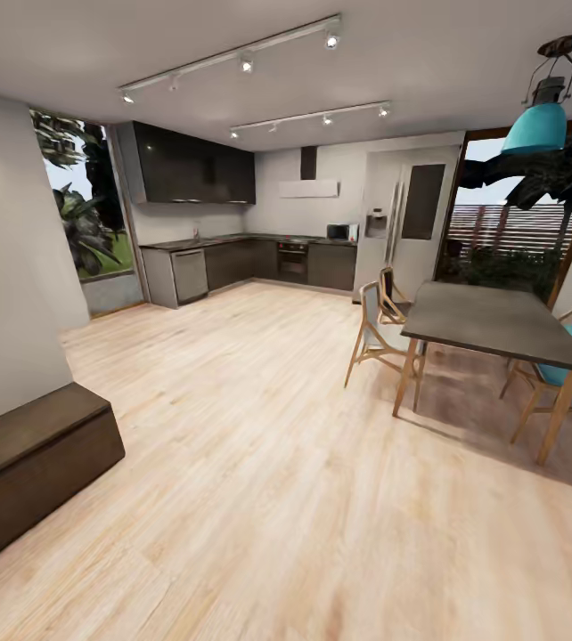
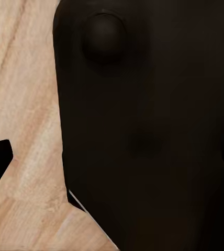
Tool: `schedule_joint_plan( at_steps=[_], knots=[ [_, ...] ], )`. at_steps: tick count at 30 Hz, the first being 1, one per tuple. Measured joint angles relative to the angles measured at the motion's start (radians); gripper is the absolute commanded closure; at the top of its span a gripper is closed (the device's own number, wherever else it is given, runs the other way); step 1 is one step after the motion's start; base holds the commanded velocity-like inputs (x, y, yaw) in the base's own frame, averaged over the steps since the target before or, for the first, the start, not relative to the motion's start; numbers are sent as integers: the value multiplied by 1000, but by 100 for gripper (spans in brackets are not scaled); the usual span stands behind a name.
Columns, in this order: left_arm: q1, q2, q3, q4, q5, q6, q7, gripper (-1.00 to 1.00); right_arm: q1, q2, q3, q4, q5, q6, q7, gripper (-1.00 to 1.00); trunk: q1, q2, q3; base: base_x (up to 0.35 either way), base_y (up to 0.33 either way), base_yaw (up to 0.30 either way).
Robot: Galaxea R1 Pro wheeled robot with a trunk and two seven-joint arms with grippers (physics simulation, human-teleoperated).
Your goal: Turn on the radio receiver that's on the table in the living room.
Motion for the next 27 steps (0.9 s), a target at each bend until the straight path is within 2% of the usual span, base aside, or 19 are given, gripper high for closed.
schedule_joint_plan(
  at_steps=[2,7,14,27],
  knots=[
    [11,-11,-1,0,7,-1,2,-100,-11,11,9,-10,-10,-3,1,-100,0,0,0,0,0,0],
    [40,-39,-2,0,-6,4,-2,-100,-32,37,-11,-8,4,-1,7,-100,0,0,0,0,0,0],
    [72,-76,-1,0,-7,5,-2,-100,-34,41,-11,-7,6,-1,5,-100,0,0,0,0,0,0],
    [72,-80,-2,0,-7,8,-3,-100,-34,41,-8,-7,7,0,5,-100,0,0,0,0,0,0]
  ],
)
